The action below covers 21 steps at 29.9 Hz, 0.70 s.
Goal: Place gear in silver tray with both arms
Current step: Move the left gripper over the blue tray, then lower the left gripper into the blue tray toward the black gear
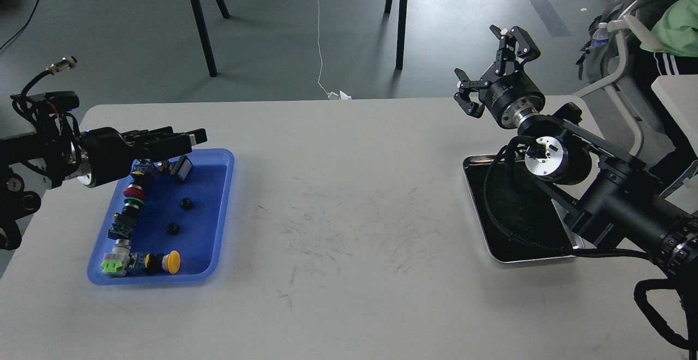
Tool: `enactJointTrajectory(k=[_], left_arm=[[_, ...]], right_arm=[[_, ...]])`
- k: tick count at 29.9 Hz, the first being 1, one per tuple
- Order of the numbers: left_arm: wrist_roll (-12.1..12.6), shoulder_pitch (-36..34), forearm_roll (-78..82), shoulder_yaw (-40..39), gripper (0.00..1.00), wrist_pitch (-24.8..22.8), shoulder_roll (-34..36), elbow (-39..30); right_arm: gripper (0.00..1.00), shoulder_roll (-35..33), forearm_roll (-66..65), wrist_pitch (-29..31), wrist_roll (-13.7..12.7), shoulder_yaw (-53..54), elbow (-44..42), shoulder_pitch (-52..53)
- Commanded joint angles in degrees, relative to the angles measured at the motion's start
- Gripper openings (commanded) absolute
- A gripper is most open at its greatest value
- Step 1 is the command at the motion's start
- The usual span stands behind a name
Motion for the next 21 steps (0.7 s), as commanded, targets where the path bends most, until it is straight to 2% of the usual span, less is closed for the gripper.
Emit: enactJointTrajectory(k=[1,7,14,21], left_arm=[[0.02,1.08,1.73,0.15,0.97,1.39,-0.33,-0.09],[0.02,6.36,2.34,0.24,0.96,3.76,-1.91,3.24],[0.02,8.47,4.54,0.24,0.92,5.78,-5.25,8.08],[0.02,11.37,6.56,0.24,0.92,7.81,-5.7,8.61]], right_arm=[[0.98,0.04,0.0,0.0,-0.01,0.35,0.0,0.0],[0.98,-0.04,0.0,-0.09,-0.01,0.35,0.17,0.09],[0.98,0.04,0.0,-0.09,-0.01,0.35,0.17,0.09],[0.98,0.04,0.0,-0.09,-0.01,0.62,0.08,0.18]])
